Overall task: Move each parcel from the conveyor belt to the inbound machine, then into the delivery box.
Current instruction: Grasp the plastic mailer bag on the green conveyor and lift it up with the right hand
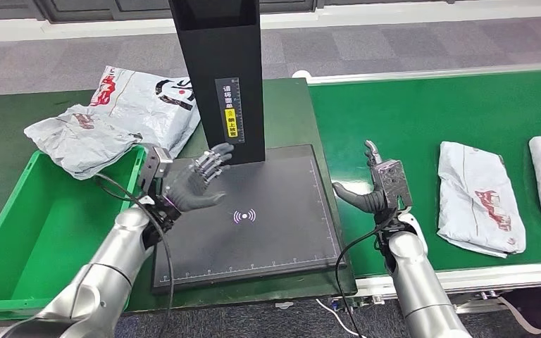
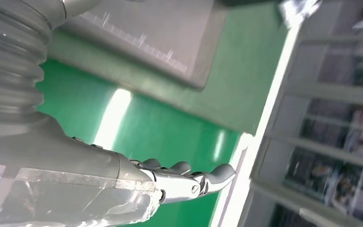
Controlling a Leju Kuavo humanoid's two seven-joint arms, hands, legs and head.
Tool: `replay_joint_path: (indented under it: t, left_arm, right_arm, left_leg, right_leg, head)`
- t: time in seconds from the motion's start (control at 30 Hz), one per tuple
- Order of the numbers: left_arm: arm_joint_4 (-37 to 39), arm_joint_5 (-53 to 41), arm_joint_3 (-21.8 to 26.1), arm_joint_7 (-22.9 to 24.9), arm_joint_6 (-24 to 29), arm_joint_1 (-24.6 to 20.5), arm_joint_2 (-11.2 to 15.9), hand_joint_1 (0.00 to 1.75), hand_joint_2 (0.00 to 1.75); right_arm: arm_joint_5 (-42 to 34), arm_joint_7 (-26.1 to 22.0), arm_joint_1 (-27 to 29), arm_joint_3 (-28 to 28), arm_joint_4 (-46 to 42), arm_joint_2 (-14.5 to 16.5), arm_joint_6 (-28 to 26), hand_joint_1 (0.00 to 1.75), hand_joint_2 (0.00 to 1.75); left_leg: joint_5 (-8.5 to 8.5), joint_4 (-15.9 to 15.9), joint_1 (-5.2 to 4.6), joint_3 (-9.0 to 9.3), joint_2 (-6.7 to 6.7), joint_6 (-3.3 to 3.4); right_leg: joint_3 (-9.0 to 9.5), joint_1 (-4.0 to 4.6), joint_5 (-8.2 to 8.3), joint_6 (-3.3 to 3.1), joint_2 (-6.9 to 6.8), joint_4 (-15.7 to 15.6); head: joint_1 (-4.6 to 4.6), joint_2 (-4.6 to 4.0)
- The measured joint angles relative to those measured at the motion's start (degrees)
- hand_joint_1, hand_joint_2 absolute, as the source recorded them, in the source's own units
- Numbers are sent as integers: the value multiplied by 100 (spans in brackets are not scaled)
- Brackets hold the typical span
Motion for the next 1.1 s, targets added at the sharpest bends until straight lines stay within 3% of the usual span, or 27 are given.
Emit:
replay_joint_path:
  t: [0.07,0.13,0.17,0.3,0.5,0.7,0.8,0.97,1.1]
  left_arm:
    - [-12,72,-116,20,696,98,-164,0,87]
    - [-6,127,-262,59,1417,147,-304,0,0]
    - [7,144,-347,76,1724,157,-364,0,0]
    - [94,169,-695,54,2440,162,-502,0,175]
    - [216,257,-1034,-7,2728,161,-543,0,175]
    - [311,434,-1216,-53,2749,152,-542,0,175]
    - [326,515,-1244,-79,2763,151,-539,0,175]
    - [334,540,-1291,-89,2776,150,-538,0,175]
    - [332,616,-1308,-106,2765,150,-538,0,175]
  right_arm:
    - [422,147,-13,37,52,-2,-308,0,175]
    - [1015,382,-49,63,148,-2,-670,0,175]
    - [1370,521,-78,73,222,-2,-873,0,175]
    - [2610,959,-251,76,635,-31,-1578,0,175]
    - [3738,1470,-553,57,1393,-273,-2256,0,175]
    - [4478,2022,-753,-69,2114,-544,-2560,0,175]
    - [4876,2355,-770,-230,2398,-680,-2595,0,175]
    - [5026,2462,-776,-371,2642,-789,-2607,0,175]
    - [5416,3059,-787,-442,2853,-871,-2492,0,175]
  left_leg:
    - [-2,0,0,-1,0,2]
    - [-2,0,0,-2,0,3]
    - [-2,0,0,-2,0,3]
    - [2,0,0,0,1,2]
    - [2,1,0,1,0,3]
    - [1,1,-2,0,-2,4]
    - [0,1,-2,-2,-2,5]
    - [-1,1,-2,0,2,6]
    - [-1,1,-2,0,-1,6]
  right_leg:
    - [0,0,0,0,0,-1]
    - [-1,0,0,1,0,-1]
    - [-1,1,0,1,0,-1]
    - [-1,1,1,0,0,0]
    - [1,0,1,1,-1,-1]
    - [0,-1,1,1,-3,-2]
    - [0,-1,1,1,-3,-2]
    - [-1,-1,1,1,2,-2]
    - [-1,-1,1,1,-3,-2]
  head:
    - [0,0]
    - [0,0]
    - [0,0]
    - [0,0]
    - [0,0]
    - [0,0]
    - [0,0]
    - [0,0]
    - [0,0]
